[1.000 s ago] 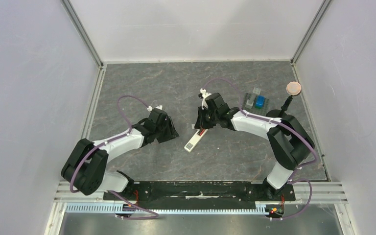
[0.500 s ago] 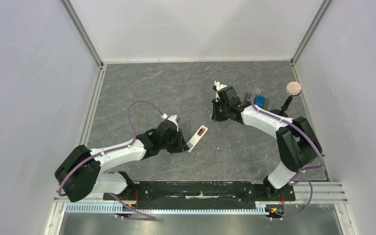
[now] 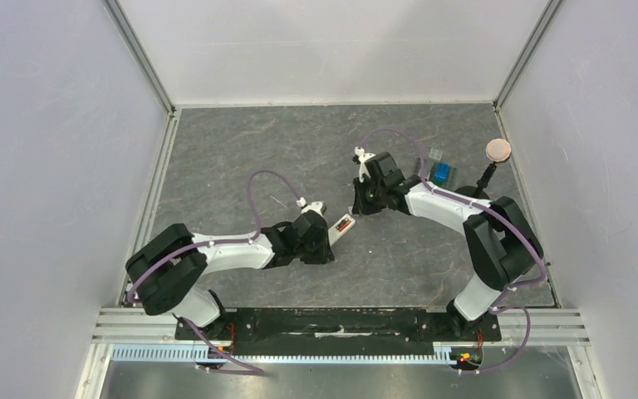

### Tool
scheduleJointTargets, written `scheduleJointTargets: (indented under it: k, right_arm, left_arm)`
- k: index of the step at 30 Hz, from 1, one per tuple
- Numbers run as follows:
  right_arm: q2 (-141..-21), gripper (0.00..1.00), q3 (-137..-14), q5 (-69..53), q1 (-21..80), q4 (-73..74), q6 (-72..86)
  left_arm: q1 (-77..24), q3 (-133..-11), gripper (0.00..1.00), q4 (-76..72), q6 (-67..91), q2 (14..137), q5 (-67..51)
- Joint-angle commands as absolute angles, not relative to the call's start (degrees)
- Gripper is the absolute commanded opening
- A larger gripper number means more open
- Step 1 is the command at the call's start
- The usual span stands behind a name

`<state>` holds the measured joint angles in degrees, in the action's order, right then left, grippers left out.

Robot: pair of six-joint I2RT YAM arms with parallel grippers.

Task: Load the batteries into the remote control
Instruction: Load the battery cover into the remote control.

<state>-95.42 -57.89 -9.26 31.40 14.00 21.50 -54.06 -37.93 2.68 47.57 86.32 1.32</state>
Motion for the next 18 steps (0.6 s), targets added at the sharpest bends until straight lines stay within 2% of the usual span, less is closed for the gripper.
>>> scheduleJointTargets:
  k: [1, 12, 18]
  right_arm:
    - [-94.78, 0.0, -56.87, -12.89, 33.84, 12.61, 22.88]
    - [-93.51, 0.0, -56.12, -13.71, 37.55, 13.96, 26.67]
    - [-91.95, 0.0, -56.67, -9.46, 37.49, 14.61, 27.15]
  left_arm:
    - [-54.27, -39.13, 0.29, 0.97, 51.42, 85.93, 8.8]
    - [-54.3, -36.48, 0.27, 5.08, 55.99, 81.79, 16.75]
    - [-54.32, -34.98, 0.26, 9.14, 57.91, 78.31, 21.43]
